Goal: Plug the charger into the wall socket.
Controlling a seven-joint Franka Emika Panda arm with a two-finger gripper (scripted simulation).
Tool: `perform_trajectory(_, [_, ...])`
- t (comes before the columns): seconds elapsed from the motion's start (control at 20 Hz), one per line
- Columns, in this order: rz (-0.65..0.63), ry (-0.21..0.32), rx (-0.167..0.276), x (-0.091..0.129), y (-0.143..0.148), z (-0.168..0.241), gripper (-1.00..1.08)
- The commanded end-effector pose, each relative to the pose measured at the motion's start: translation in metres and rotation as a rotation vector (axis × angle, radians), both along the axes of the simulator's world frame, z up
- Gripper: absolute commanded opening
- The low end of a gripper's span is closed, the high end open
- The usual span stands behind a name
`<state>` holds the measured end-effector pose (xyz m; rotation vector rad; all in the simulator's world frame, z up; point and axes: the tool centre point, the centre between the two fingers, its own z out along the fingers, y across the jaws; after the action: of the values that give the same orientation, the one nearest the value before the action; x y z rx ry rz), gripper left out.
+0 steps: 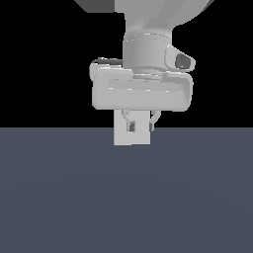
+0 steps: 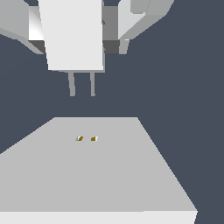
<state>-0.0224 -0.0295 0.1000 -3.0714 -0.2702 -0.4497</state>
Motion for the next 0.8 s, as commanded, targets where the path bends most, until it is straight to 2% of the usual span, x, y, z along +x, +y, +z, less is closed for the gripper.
perform_trajectory(0.0, [0.001,0.000,0.000,0.000,0.000,0.000,-1.00])
perform_trajectory(0.35, [0.000,0.000,0.000,0.010,0.002,0.000,-1.00])
perform_trajectory(0.75, [0.000,0.000,0.000,0.038,0.007,0.000,-1.00])
